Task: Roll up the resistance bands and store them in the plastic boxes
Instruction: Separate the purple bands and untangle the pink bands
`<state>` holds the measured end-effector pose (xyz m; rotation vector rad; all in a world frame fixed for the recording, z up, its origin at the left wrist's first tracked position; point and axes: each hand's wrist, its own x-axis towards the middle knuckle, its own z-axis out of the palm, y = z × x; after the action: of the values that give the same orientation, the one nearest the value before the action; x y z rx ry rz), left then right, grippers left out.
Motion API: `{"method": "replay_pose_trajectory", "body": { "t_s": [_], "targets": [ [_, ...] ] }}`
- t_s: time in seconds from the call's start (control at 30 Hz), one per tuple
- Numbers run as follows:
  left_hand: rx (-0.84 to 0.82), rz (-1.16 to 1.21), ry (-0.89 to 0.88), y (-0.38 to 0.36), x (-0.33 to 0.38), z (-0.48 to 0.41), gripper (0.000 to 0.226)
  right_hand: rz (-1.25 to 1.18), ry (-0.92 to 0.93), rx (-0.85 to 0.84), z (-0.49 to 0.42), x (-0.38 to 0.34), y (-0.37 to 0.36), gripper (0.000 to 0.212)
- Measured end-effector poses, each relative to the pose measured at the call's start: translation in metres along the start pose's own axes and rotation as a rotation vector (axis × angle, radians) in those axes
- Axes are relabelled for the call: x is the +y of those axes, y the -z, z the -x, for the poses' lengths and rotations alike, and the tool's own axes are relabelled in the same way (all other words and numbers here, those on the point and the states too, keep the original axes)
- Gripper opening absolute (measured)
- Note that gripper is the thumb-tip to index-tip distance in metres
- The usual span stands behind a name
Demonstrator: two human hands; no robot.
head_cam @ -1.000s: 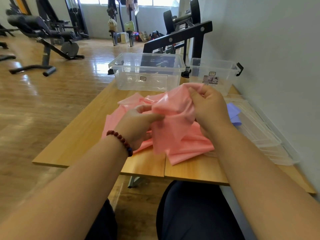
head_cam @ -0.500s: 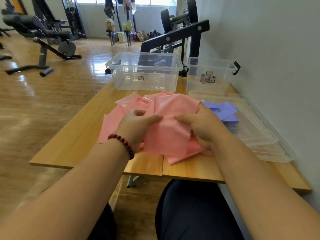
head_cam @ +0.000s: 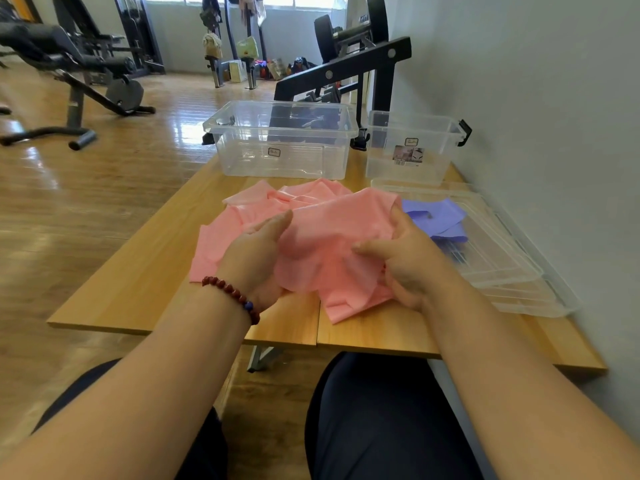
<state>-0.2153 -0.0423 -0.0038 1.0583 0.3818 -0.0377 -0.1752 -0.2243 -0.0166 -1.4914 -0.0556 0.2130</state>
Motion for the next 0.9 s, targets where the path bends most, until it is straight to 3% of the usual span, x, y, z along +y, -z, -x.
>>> {"method": "replay_pose_trajectory", "body": {
  "t_s": [0.07,0.2,0.3,0.4,0.53,0.63,0.8,0.9],
  "targets": [
    [-0.012,-0.082,-0.047,0.001,0.000,0.003,0.026,-0.016,0.033,0.084,0.003,-0.004,0.002,0.095],
    [0.013,-0.157,-0.135,0.003,-0.003,0.007,0.026,0.116,0.171,0.296,0.010,-0.010,0.008,0.045],
    [0.106,-0.330,-0.309,0.002,-0.003,0.010,0.015,0.194,0.284,0.335,0.015,-0.011,0.012,0.042],
    [0.079,-0.391,-0.390,-0.001,0.001,0.013,0.006,0.150,0.295,0.314,0.017,-0.011,0.014,0.021],
    [-0.054,-0.505,-0.421,0.002,0.004,0.013,0.022,0.124,0.253,0.231,0.019,-0.013,0.020,0.031],
    [-0.020,-0.617,-0.484,0.003,0.003,0.013,0.030,0.164,0.309,0.269,0.020,-0.015,0.024,0.031],
    [0.008,-0.629,-0.547,0.000,-0.003,0.017,0.030,0.342,0.478,0.307,0.028,-0.013,0.022,0.030],
    [-0.005,-0.520,-0.545,-0.003,-0.007,0.020,0.032,0.381,0.518,0.344,0.029,-0.007,0.022,0.027]
  ]
}}
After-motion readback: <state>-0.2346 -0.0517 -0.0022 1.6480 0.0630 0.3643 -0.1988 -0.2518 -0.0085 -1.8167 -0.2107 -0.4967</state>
